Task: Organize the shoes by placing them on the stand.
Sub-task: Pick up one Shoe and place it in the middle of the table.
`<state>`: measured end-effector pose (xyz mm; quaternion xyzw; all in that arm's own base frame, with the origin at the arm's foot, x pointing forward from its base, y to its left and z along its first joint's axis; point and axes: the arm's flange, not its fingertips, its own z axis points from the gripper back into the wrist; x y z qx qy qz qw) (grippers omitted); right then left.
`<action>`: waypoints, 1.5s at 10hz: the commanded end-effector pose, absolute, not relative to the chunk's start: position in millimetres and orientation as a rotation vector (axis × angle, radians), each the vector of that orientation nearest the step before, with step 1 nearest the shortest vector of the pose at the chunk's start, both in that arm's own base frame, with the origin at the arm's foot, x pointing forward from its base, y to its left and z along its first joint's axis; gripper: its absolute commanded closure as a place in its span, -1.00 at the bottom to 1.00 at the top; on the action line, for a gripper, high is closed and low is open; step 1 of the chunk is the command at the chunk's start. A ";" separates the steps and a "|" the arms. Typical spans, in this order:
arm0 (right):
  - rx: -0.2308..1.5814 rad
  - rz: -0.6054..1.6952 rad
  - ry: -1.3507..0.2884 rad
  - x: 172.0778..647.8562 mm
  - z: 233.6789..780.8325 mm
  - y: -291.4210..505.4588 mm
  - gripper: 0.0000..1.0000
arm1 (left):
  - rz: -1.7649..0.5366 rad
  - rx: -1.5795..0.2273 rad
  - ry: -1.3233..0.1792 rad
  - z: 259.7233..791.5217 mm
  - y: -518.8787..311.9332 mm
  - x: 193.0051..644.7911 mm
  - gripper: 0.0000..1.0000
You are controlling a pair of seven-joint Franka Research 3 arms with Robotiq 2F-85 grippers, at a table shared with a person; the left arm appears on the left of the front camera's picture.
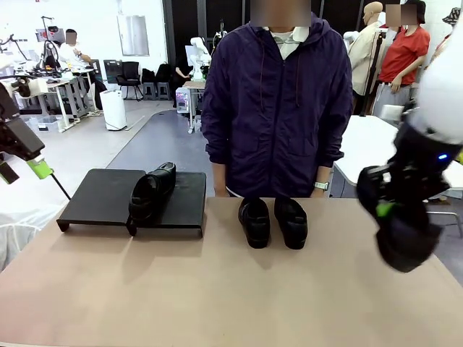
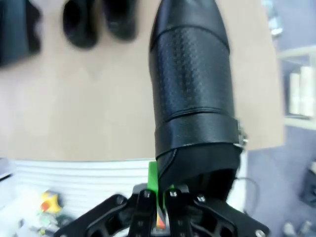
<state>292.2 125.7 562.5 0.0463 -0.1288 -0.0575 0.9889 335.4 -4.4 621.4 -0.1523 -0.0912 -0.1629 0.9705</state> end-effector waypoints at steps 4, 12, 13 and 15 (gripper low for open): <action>0.147 -0.006 -0.153 286.9 482.3 259.4 1.00 | -0.321 -0.328 -0.193 622.8 -5.7 334.5 -1.00; 0.081 0.021 -0.087 335.9 379.8 393.8 1.00 | -0.321 -0.328 -0.193 622.8 -5.7 334.5 -1.00; 0.087 0.014 -0.083 339.5 373.7 397.7 1.00 | -0.321 -0.328 -0.193 622.8 -5.7 334.5 -1.00; 0.083 -0.005 -0.109 344.2 369.3 401.7 1.00 | -0.321 -0.328 -0.193 622.8 -5.7 334.5 -1.00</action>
